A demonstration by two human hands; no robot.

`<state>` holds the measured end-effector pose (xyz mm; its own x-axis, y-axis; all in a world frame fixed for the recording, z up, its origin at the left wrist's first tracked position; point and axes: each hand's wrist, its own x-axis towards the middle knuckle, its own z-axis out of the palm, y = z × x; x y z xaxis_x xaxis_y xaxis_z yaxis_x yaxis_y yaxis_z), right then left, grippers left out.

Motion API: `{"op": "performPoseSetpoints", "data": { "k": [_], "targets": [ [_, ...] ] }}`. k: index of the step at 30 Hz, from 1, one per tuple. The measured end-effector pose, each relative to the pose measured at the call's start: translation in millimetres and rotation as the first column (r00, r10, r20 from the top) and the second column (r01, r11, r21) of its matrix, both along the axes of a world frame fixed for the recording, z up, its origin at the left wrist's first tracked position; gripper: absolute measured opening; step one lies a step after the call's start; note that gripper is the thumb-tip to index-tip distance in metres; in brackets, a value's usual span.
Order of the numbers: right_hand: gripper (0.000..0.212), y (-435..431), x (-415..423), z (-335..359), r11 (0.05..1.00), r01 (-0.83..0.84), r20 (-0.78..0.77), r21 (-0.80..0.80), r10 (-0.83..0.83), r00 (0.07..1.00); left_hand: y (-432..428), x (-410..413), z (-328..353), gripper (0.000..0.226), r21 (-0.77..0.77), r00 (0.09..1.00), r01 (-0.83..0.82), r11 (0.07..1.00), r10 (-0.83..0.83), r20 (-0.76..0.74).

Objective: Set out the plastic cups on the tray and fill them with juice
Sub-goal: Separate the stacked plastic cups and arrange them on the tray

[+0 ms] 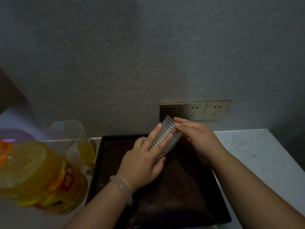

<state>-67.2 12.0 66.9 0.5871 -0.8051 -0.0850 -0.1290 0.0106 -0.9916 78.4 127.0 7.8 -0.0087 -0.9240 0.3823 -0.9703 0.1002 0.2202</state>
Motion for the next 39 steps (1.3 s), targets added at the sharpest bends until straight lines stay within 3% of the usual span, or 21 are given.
{"op": "performPoseSetpoints", "data": {
  "k": [10, 14, 19, 30, 35, 39],
  "targets": [
    [0.026, -11.2, 3.4, 0.5, 0.988, 0.124, 0.066, -0.091, -0.118, 0.991, 4.8, 7.9, -2.2, 0.075, -0.024, 0.999, -0.042, 0.999, 0.043, 0.014],
    [0.022, -4.4, 3.2, 4.9, 0.978, -0.033, -0.078, -0.205, 0.017, 0.997, 3.5, 3.9, 1.7, 0.074, -0.040, 0.999, -0.044, 0.998, 0.045, 0.008],
    [0.019, -8.6, 0.3, 3.0, 0.913, -0.192, -0.242, -0.359, 0.108, 0.964, 3.2, 4.2, -2.0, 0.091, -0.013, 0.999, -0.016, 1.000, 0.016, -0.037],
    [0.023, -4.1, -2.9, 4.5, 0.955, -0.038, -0.100, -0.293, 0.009, 0.995, -0.2, -2.4, 14.2, 0.091, 0.016, 0.997, -0.015, 1.000, 0.014, 0.073],
    [0.023, -7.0, -10.5, 8.3, 0.983, -0.022, -0.038, -0.182, 0.016, 0.999, -0.4, -4.2, 15.1, 0.090, 0.029, 0.995, -0.043, 0.999, 0.041, 0.086],
    [0.018, -10.0, -15.0, 8.9, 0.935, 0.178, 0.047, -0.306, -0.172, 0.984, 1.1, -3.9, 10.4, 0.089, 0.053, 0.995, -0.068, 0.996, 0.063, 0.083]
  ]
}}
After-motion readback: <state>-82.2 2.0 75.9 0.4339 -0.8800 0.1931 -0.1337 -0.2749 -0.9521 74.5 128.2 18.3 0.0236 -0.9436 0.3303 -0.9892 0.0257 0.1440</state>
